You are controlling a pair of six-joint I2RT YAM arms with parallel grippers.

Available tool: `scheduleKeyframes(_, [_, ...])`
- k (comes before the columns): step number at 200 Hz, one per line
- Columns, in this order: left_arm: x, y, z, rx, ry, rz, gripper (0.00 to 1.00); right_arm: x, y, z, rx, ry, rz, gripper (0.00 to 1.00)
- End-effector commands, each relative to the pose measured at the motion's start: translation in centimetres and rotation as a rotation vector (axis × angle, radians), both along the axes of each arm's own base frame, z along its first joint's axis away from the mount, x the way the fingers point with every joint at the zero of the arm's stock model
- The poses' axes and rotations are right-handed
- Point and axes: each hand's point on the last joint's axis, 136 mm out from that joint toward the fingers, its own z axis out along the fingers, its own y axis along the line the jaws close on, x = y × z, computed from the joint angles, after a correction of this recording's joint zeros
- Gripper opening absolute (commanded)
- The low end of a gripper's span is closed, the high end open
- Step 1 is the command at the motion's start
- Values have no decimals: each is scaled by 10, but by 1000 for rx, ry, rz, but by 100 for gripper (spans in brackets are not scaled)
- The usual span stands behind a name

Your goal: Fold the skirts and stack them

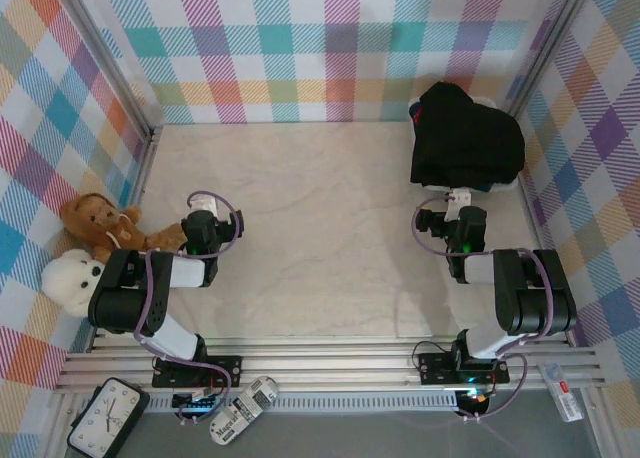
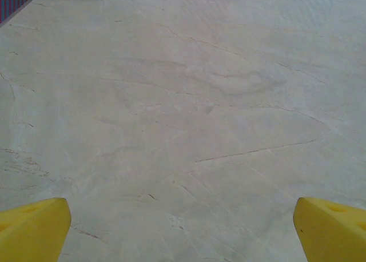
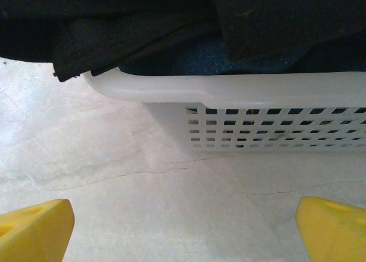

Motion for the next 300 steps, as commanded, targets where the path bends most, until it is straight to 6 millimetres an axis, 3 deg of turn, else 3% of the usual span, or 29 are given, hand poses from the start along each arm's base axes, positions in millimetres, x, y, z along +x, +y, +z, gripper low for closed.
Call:
scheduleKeyframes(1, [3, -2, 7, 3, -26, -15, 100, 3, 2, 6, 4, -25, 2, 99])
scheduleKeyframes(170, [5, -4, 10, 4, -15, -28, 100, 3, 1, 10, 8, -31, -2, 99])
scheduleKeyframes(207, [7, -2, 44, -9, 68, 6, 100, -3, 3, 48, 9, -8, 5, 99])
scheduleKeyframes(239, [2, 5, 84, -165, 58, 135, 100, -3, -16, 99, 162, -19, -174, 99])
scheduleKeyframes(270, [-5, 10, 114, -337, 91, 276, 100, 16, -15, 117, 257, 154, -235, 99])
scheduleKeyframes(300, [-20, 14, 118, -403, 201, 377, 100, 41, -22, 123, 262, 265, -305, 99])
